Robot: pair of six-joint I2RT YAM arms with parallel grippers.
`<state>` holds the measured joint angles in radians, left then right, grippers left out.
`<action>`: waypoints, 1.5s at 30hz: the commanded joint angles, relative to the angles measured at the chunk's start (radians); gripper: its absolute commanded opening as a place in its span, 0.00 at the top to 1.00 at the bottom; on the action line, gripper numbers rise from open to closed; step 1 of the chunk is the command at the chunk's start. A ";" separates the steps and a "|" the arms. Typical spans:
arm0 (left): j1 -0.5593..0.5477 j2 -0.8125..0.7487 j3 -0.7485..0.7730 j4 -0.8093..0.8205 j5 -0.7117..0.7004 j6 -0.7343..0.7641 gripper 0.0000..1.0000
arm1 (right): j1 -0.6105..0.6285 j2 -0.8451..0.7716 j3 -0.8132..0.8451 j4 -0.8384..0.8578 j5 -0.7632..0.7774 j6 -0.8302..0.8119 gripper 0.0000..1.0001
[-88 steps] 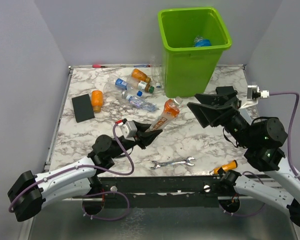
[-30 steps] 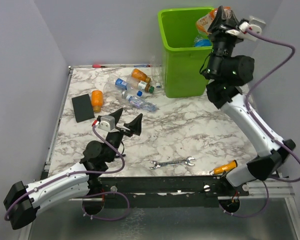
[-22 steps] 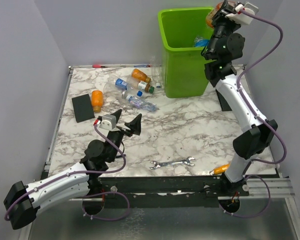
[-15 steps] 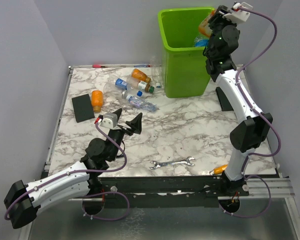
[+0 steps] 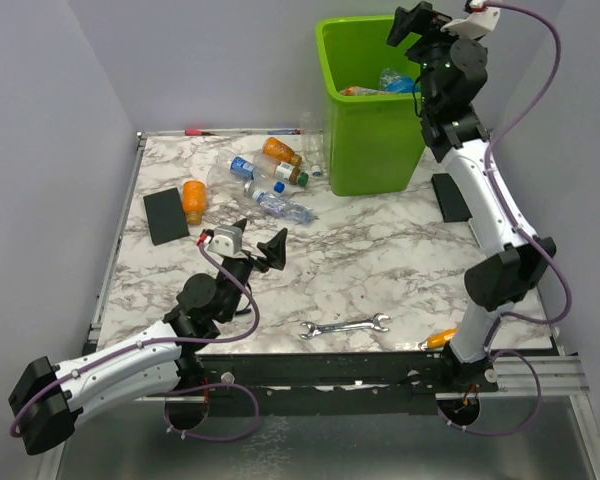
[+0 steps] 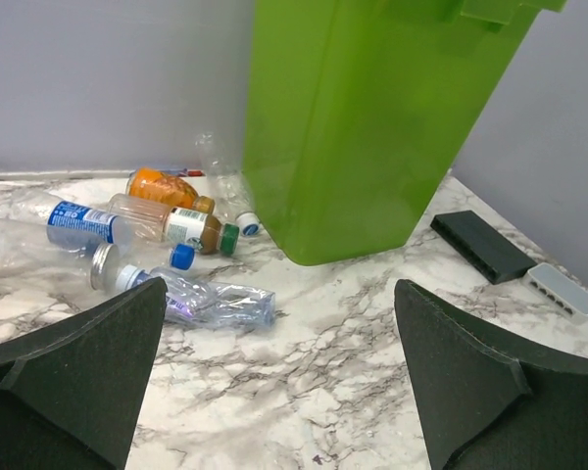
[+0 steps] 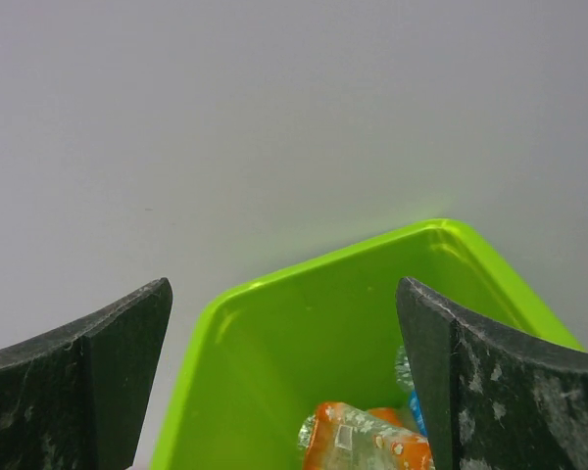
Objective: Put the plastic bottles in the bin
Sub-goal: Place the plastic bottle in the trash bin.
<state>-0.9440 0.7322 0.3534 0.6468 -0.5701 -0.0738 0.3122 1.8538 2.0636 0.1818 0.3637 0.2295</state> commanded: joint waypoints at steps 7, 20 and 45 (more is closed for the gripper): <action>-0.001 0.031 0.102 -0.141 -0.122 0.038 0.01 | 0.072 -0.491 -0.389 -0.070 -0.537 0.188 0.00; 0.191 0.246 0.270 -0.434 -0.215 -0.166 0.01 | 0.099 -1.026 -1.334 -0.160 -0.694 0.357 0.01; 0.759 1.037 0.899 -0.886 -0.057 -0.010 0.01 | 0.099 -1.167 -1.649 -0.178 -0.825 0.400 0.04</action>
<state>-0.1898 1.6840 1.1709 -0.1894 -0.5930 -0.2207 0.4114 0.7078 0.3737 0.0490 -0.4217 0.6750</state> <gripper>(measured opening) 0.990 0.965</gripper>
